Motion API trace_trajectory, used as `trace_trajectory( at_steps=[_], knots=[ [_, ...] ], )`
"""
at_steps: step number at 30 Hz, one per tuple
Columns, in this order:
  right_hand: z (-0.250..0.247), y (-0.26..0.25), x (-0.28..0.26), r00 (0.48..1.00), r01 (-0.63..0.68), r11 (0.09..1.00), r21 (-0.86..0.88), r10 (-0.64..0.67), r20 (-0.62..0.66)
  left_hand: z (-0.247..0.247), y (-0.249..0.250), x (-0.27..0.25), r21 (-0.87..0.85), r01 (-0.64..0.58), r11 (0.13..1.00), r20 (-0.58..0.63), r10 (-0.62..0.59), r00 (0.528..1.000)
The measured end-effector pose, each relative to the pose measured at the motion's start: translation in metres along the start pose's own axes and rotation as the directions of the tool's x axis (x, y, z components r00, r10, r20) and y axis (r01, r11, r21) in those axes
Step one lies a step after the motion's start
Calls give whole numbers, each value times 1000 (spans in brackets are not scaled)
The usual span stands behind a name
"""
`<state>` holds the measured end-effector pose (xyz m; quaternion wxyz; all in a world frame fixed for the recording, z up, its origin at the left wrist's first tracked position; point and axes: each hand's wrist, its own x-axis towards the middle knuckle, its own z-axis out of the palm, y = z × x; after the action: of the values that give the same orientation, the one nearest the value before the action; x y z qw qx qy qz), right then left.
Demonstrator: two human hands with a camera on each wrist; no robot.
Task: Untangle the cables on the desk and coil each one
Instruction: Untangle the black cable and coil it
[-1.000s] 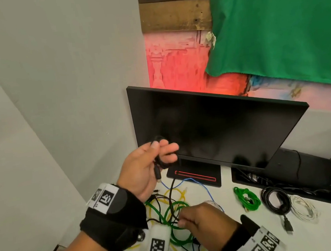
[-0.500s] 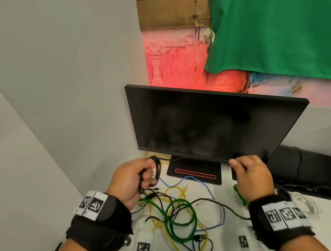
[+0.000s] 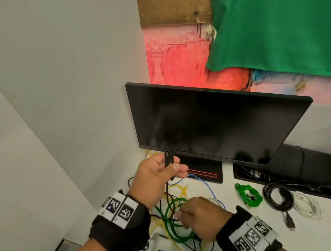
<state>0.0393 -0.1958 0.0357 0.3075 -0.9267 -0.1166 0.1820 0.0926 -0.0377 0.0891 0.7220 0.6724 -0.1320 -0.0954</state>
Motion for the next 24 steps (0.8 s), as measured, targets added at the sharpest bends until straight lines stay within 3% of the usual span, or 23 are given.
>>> trace_trajectory(
  at_steps=[2,5,9,12,14,16,19,20,24],
  knots=[
    [-5,-9,-12,993,114,993,24,-114,29,-6,-6,1,163,-17,987,0,17,1000],
    [-17,-14,-21,970,233,954,188,-215,-110,-10,-12,-4,281,-7,960,72,-14,997],
    [-29,-8,-15,829,386,900,205,-240,-505,-4,-8,-15,134,105,985,203,-131,970],
    [-26,-2,-3,712,303,938,171,-103,-695,5,-5,-20,-93,233,968,201,-211,957],
    [-21,-3,1,663,241,951,195,-14,-749,11,-4,-21,-175,276,945,203,-240,949],
    [-17,-6,3,695,253,919,302,44,-717,16,-3,-22,-208,288,935,187,-251,950],
    [-13,-19,3,782,357,695,624,143,-606,22,0,-21,-225,263,938,143,-235,961],
    [-11,-24,3,777,391,641,660,155,-611,25,1,-21,-239,256,937,128,-231,965],
    [-10,-34,0,757,434,587,683,174,-630,33,1,-20,-367,292,883,159,-250,955]
  ],
)
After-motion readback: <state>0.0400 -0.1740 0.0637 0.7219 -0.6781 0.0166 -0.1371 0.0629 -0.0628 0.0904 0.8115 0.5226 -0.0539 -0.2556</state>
